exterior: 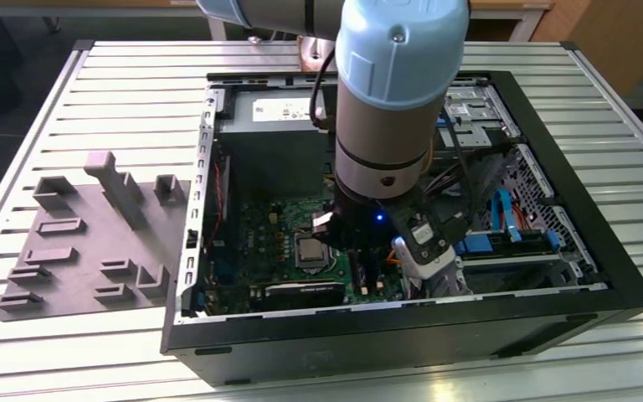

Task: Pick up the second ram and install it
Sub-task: 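Press down the second ram until it locks into place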

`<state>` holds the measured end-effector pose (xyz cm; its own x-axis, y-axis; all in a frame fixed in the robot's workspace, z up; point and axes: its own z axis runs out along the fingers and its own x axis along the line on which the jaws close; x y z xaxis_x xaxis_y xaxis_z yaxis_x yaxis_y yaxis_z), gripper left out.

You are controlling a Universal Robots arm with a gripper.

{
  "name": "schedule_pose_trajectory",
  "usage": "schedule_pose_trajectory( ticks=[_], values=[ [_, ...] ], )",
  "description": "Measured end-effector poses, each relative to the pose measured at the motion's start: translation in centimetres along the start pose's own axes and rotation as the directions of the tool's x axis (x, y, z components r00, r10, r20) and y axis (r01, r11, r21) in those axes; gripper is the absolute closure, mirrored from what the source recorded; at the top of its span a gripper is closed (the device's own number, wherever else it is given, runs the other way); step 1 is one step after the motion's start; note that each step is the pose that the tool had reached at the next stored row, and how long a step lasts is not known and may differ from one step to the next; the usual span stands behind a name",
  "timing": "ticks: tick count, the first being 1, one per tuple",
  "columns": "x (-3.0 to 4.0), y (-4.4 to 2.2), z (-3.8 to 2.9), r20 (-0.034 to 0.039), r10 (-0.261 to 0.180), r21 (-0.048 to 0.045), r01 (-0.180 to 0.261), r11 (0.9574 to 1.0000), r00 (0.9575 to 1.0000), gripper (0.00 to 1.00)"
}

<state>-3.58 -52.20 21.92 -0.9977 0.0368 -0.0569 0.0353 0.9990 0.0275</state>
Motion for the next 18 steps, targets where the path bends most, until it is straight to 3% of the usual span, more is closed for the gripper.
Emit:
schedule_pose_trajectory(
  ticks=[12,18],
  values=[
    [0.01,0.00,0.14,0.0001,0.000,-0.0017,0.000,1.0000,1.0000,0.89],
    [-0.06,0.03,-1.04,0.0000,0.000,-0.0016,0.000,1.0000,1.0000,0.89]
  ],
)
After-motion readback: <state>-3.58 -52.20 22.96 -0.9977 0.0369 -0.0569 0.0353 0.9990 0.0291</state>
